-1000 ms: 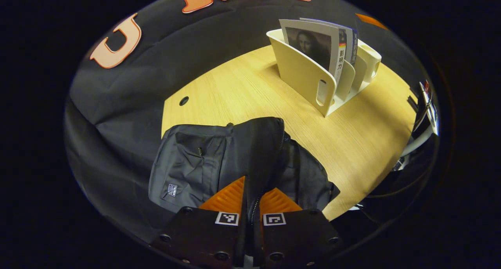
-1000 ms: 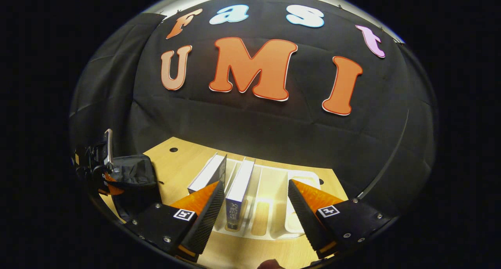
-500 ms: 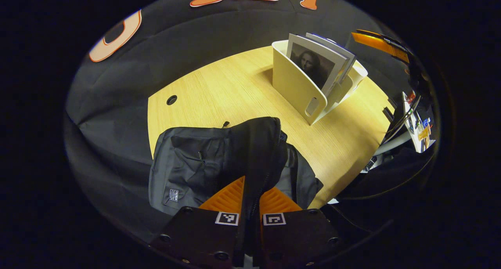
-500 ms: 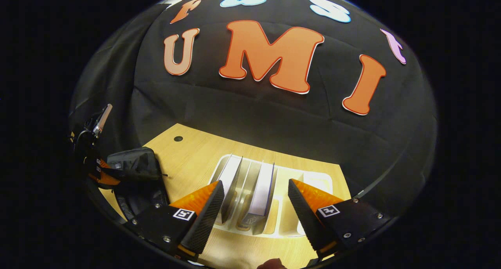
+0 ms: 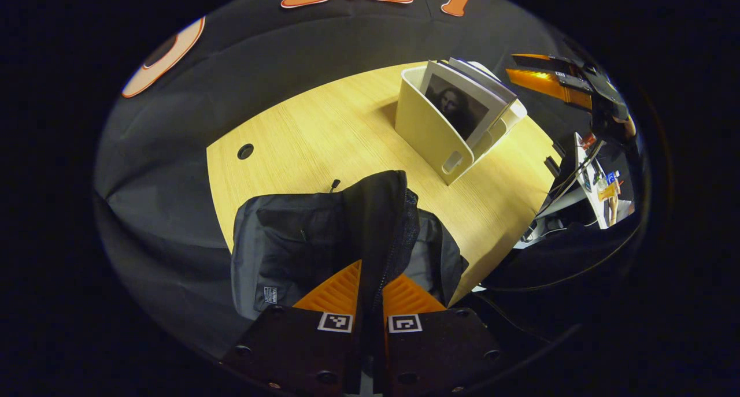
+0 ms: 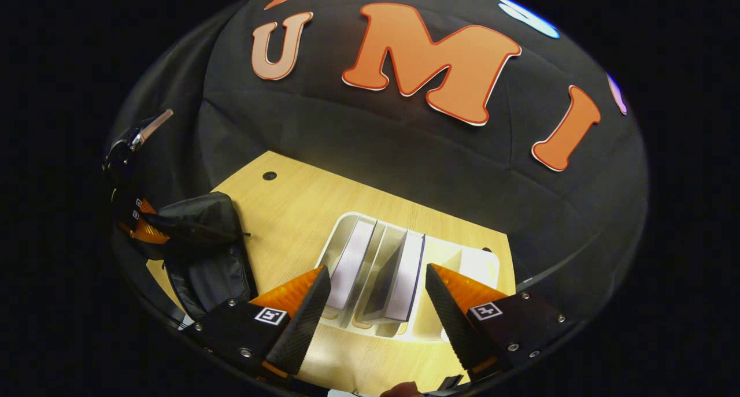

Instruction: Open the schoolbag, grab two books from the bookshelf and put them into the schoolbag.

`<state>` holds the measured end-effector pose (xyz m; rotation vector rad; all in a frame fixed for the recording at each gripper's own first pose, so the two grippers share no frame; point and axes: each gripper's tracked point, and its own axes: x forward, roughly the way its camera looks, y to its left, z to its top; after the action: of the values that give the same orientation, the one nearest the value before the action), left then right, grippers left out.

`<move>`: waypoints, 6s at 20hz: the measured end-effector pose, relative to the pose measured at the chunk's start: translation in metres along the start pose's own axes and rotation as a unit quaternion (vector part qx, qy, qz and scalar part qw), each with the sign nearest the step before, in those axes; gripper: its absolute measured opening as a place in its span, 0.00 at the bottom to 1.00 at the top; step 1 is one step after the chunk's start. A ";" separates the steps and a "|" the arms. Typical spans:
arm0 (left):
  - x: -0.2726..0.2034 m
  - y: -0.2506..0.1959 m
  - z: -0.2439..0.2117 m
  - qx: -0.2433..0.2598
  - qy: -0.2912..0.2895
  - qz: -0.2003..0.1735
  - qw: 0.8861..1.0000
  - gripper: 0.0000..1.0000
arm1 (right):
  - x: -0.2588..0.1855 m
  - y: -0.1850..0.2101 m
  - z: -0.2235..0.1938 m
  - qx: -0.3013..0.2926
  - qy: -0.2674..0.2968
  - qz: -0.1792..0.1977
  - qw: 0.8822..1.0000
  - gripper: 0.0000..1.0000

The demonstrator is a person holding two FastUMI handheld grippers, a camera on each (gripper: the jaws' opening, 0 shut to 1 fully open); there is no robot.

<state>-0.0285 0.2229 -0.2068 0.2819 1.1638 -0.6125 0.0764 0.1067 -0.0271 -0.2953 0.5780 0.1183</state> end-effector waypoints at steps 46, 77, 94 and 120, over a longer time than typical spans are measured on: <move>0.037 0.002 0.004 0.090 0.029 -0.085 0.992 0.03 | 0.012 0.058 -0.070 0.144 0.280 0.062 0.947 0.34; 0.027 -0.015 0.011 0.052 0.040 -0.066 0.996 0.03 | -0.117 0.126 -0.178 0.420 0.163 0.240 0.860 0.30; 0.002 -0.024 0.028 -0.009 -0.022 -0.055 0.998 0.02 | -0.044 0.232 -0.142 0.520 0.091 0.339 0.779 0.30; 0.004 -0.043 0.029 -0.069 -0.063 -0.098 0.991 0.02 | 0.018 0.305 -0.141 0.395 0.157 0.291 0.857 0.61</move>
<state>-0.0301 0.1728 -0.1947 0.0108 1.1130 -0.7082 -0.0408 0.3543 -0.2226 0.6908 0.9768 0.4064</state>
